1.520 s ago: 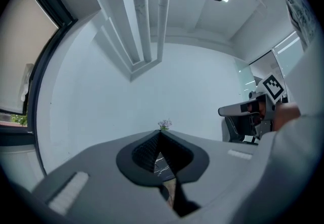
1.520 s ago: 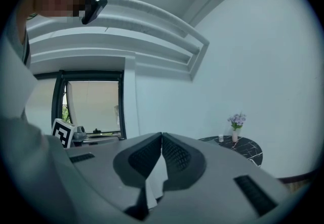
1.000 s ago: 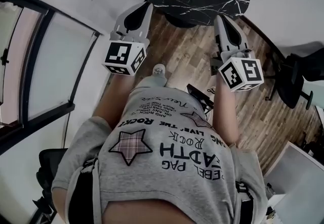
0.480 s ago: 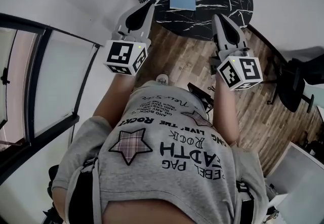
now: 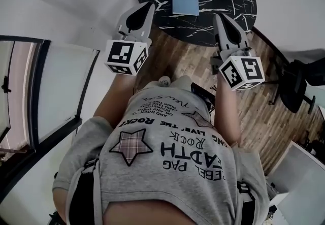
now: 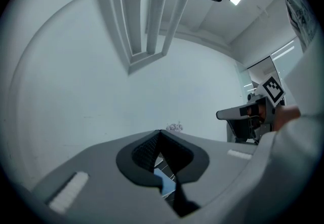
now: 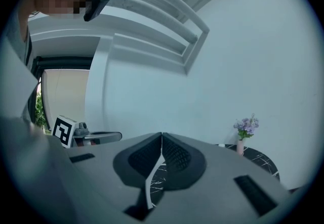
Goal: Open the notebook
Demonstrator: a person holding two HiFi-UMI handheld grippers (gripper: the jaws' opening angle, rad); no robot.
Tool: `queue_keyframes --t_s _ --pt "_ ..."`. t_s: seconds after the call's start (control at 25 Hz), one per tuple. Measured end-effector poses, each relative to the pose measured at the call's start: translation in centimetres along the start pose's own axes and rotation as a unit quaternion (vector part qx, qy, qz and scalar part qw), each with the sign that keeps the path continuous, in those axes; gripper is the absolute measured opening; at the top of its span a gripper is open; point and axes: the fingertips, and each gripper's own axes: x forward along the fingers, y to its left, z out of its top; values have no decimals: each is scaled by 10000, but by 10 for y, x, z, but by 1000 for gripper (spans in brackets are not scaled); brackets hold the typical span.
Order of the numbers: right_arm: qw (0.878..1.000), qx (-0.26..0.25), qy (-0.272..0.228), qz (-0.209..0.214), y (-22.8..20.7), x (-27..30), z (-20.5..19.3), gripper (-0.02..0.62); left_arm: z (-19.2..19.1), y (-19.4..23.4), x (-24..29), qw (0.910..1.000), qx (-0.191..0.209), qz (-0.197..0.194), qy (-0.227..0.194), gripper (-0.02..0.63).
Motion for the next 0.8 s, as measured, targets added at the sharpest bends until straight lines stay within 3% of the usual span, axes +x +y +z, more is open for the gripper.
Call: queue_keyframes --t_s 0.52,0.8 --pt "9997 39 97 231 -26 44 -6 14 -11 21 38 9998 -69 170 81 9" --pt "9988 51 140 466 -55 88 -7 14 -8 31 84 9990 370 207 104 9"
